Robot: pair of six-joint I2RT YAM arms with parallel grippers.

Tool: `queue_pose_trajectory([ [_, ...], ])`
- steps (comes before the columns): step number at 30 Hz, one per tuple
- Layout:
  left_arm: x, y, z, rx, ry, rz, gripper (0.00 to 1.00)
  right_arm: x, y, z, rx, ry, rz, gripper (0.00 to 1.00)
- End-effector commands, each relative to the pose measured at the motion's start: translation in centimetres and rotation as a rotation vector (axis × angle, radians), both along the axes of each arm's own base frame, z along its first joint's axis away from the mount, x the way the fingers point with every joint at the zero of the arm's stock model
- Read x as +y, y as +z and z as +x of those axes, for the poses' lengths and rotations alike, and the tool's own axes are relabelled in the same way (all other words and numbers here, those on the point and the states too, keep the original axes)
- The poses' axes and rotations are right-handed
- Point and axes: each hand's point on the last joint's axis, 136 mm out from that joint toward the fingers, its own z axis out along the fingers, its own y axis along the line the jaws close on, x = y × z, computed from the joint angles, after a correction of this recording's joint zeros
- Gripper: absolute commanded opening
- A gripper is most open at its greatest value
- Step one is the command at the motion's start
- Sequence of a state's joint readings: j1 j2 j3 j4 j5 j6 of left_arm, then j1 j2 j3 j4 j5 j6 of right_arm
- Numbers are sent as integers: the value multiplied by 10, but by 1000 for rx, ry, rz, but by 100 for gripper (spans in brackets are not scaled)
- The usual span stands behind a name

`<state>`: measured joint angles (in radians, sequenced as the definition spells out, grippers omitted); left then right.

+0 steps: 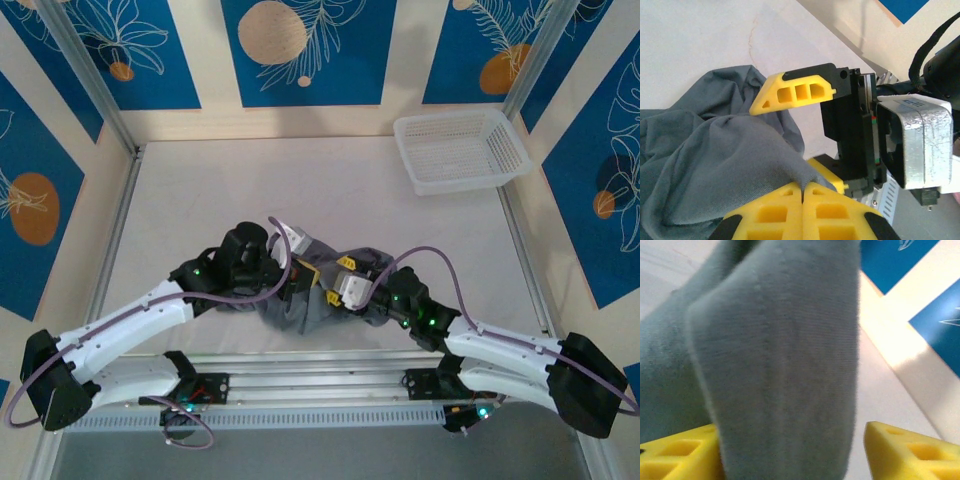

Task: Fold the inside-out t-shirt
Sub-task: Turn the T-shirt inside out at the center of the table.

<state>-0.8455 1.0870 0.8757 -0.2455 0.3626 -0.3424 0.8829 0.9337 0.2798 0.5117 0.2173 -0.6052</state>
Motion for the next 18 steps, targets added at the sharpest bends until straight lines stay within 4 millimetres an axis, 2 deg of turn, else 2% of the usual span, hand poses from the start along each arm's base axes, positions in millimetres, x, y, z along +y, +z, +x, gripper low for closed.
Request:
queue_pose_trajectory([
  [1, 3, 5, -1, -1, 2, -33, 0, -2, 35, 11, -144, -52, 37, 57],
  [3, 4, 4, 0, 2, 7, -31, 0, -2, 33, 11, -140, -49, 22, 49],
  [7, 3, 5, -1, 5, -1, -48, 0, 1, 32, 10, -135, -47, 16, 47],
  [9, 3, 3, 2, 3, 4, -39, 0, 5, 37, 7, -136, -32, 29, 42],
  [12, 9, -4, 9, 1, 34, -7, 0, 7, 46, 3, -96, -16, 81, 22],
  [14, 14, -10, 13, 3, 59, 9, 0, 5, 50, 3, -36, -13, 124, 0],
  [18, 27, -23, 23, -18, 114, 70, 0, 9, 65, -10, 137, 41, 234, 0],
])
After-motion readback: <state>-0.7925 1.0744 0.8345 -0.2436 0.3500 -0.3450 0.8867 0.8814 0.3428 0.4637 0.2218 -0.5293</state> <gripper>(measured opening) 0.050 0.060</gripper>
